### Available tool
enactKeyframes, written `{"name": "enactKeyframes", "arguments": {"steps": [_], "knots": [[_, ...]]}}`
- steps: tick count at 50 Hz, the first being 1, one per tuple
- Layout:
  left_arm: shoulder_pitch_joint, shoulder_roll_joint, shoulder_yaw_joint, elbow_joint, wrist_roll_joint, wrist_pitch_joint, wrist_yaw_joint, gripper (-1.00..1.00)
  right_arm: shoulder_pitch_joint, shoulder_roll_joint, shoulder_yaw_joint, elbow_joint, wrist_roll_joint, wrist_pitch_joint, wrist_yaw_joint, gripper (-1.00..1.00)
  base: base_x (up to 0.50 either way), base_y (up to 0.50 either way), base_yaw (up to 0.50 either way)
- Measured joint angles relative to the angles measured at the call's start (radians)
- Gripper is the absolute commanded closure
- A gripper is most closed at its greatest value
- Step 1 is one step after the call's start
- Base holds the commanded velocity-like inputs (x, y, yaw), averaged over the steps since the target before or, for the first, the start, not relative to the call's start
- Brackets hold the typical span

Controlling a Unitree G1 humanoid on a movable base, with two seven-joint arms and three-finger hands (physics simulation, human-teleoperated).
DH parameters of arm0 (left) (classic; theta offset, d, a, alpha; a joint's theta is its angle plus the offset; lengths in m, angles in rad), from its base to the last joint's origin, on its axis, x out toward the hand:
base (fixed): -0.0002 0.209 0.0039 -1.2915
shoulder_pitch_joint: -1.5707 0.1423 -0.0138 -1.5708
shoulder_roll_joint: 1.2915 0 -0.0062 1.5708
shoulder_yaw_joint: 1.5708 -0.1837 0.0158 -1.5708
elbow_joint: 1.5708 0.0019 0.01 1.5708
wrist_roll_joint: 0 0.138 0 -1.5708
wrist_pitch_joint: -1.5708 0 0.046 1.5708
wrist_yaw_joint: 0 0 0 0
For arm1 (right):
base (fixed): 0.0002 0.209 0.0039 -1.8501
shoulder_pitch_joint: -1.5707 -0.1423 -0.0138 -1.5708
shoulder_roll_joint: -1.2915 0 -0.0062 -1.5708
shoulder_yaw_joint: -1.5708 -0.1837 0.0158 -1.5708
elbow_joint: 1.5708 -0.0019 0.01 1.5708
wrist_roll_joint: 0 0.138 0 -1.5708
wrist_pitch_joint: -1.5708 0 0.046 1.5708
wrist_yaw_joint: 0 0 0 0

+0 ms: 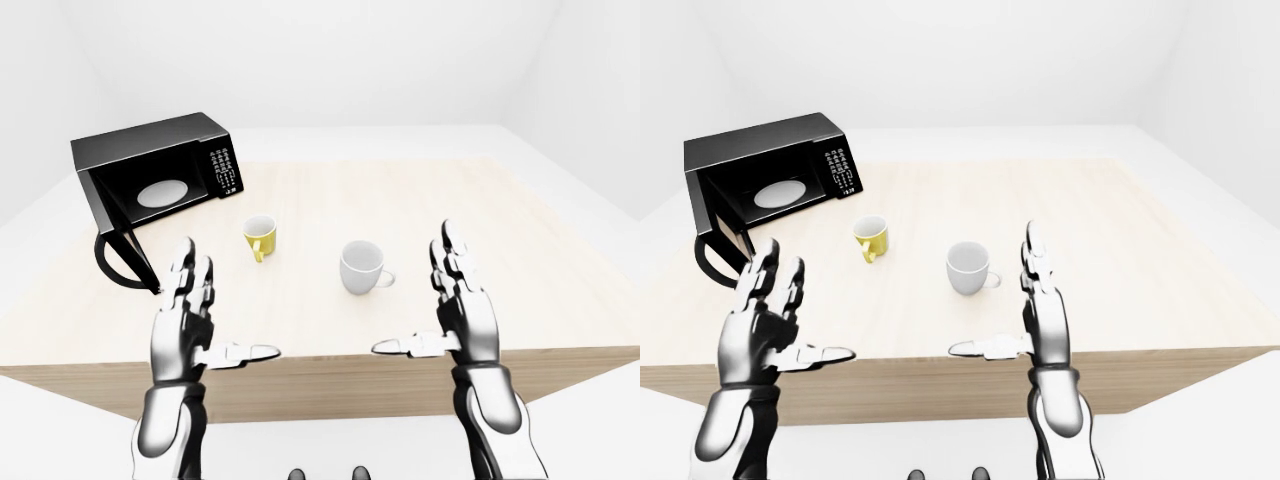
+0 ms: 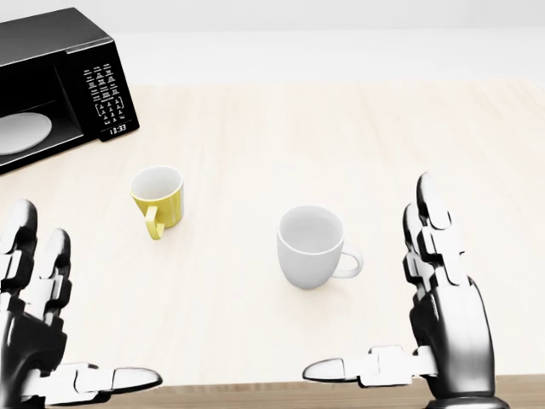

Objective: Close the microwave.

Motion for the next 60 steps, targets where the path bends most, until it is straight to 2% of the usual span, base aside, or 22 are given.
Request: {"name": "enactKeyframes", "arguments": {"steps": [10,26,60], "knots": [[0.082,-0.052,0.056,-0.234,-0.027,0.0,-0.072,-1.0,0.074,0.002,0.033,-0.241,-0.038,0.0,-0.012,-1.0,0.0,0.0,0.0],[0.116,-0.091,0.09,-0.339,-0.037,0.0,-0.121,-1.0,0.108,0.005,0.046,-0.326,-0.047,0.0,-0.014,-1.0,0.0,0.01,0.0],[0.134,-0.098,0.081,-0.366,-0.019,0.0,-0.149,-1.0,0.133,-0.006,0.071,-0.343,-0.064,0.0,-0.009,-1.0,0.0,0.5,0.0]]}}
